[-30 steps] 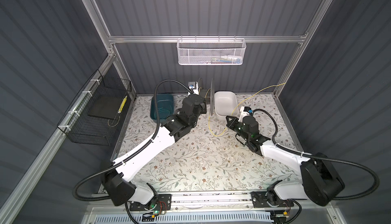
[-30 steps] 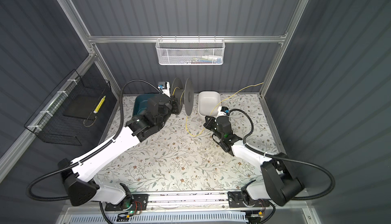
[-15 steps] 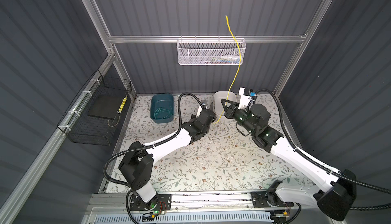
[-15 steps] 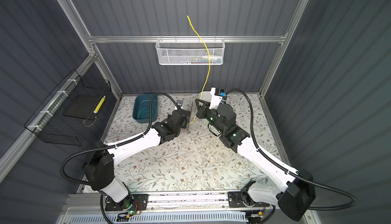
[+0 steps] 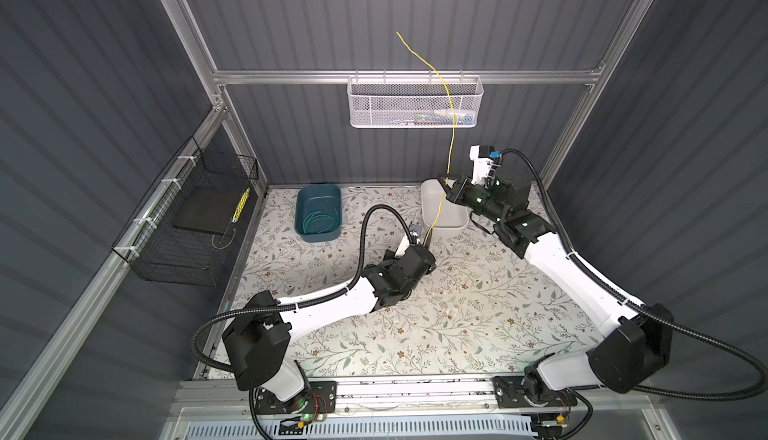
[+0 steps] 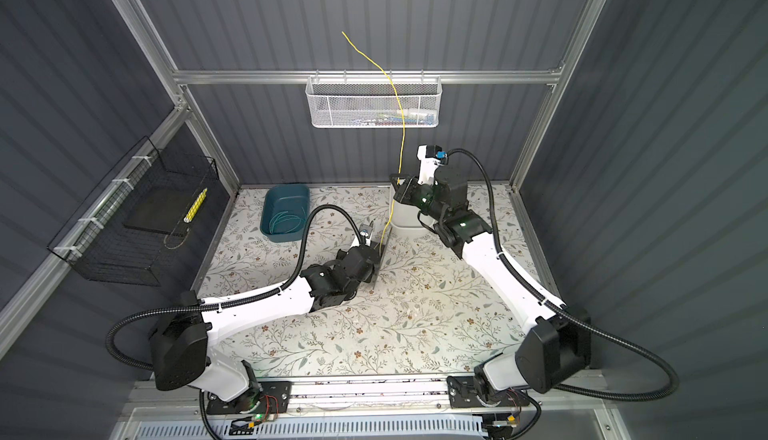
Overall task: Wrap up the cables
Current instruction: 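Lift the cable high with the right gripper while left turns the spool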
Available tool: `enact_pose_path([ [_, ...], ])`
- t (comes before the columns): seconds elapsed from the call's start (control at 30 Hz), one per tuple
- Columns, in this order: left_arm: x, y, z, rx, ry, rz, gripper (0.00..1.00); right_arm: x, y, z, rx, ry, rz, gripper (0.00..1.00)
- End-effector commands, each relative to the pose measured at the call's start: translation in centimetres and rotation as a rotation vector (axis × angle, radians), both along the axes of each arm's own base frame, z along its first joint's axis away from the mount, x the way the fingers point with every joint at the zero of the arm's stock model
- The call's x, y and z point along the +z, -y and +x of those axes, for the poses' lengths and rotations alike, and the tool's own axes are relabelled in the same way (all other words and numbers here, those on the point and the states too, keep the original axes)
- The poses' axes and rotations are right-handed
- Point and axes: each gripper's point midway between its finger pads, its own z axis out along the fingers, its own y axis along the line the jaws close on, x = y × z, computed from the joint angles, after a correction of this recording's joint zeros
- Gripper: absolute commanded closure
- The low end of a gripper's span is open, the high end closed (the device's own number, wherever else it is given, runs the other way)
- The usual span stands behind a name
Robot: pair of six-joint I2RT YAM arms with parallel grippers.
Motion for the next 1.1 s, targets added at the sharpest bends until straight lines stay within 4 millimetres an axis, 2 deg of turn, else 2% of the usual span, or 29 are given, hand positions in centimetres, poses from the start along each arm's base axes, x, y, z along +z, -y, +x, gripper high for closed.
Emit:
enact_pose_path([
  [0.0,-4.3,-1.6,-2.5,-0.050,-0.124,0.167,1.00,7.7,1.3,-0.1,0.003,0.188,0.096,0.98],
  [0.23,-4.1,-0.1,-3.8,-0.115,-0.155,0.187,1.00,7.3,2.2,2.3,0.004,0.162,0.097,0.96],
  [0.37,-3.4,-0.2,-4.3,-0.120,-0.157,0.266,1.00,5.6,2.4,3.0,0.014,0.126,0.104,0.96],
  [0.5,-4.2,-0.1,-5.9,-0.202,-0.179,0.346,1.00,3.8,4.8,3.7,-0.038,0.096,0.135,0.93],
  [0.67,-4.8,-0.2,-7.8,-0.282,-0.200,0.398,1.00,2.4,8.1,4.6,-0.085,0.068,0.184,0.92],
  [0.83,-5.2,0.2,-9.3,-0.335,-0.224,0.412,1.00,2.1,9.6,5.4,-0.065,0.053,0.245,0.91],
  [1.07,-5.8,0.7,-10.3,-0.375,-0.233,0.441,1.00,1.8,12.5,5.7,-0.091,0.050,0.307,0.90],
])
